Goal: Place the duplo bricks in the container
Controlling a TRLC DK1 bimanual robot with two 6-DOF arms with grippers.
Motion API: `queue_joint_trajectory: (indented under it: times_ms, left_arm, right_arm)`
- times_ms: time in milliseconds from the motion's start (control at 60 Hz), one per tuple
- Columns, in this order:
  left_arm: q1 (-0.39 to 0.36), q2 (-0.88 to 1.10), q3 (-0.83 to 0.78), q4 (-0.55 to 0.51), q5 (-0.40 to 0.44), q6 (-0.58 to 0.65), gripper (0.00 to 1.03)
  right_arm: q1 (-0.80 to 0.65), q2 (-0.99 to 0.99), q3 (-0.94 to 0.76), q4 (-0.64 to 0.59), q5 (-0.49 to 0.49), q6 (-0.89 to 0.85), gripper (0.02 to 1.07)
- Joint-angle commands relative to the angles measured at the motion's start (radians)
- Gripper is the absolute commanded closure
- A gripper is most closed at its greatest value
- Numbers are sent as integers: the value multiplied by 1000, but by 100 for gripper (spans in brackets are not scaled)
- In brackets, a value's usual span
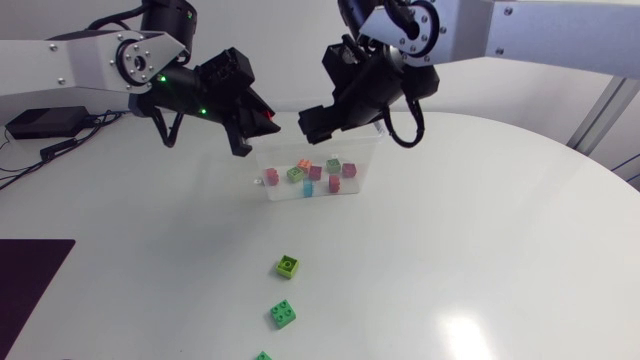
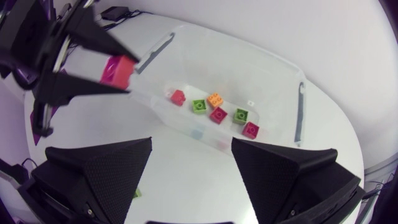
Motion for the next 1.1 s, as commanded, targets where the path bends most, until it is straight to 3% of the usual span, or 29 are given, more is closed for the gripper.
queue_joint_trajectory:
  times_ms: [0,267,467,533,633,700,917,1083]
  left_arm:
    - [13,70,87,14,14,-42,75]
    - [30,227,254,15,26,-72,75]
    - [27,319,351,14,26,-106,72]
    - [30,342,378,6,28,-115,62]
    - [30,365,403,2,28,-122,20]
    - [30,362,403,0,31,-122,6]
    - [47,286,355,-20,75,-117,5]
    - [68,124,214,-48,117,-68,5]
  right_arm:
    - [25,-21,-89,12,-9,-27,14]
    - [109,-66,-285,78,-55,-75,14]
    - [183,-40,-341,98,-90,-127,14]
    - [198,-24,-345,99,-106,-145,14]
    - [204,11,-344,101,-144,-177,14]
    - [204,34,-338,99,-158,-199,14]
    - [215,131,-313,88,-178,-254,14]
    - [226,178,-284,62,-193,-280,14]
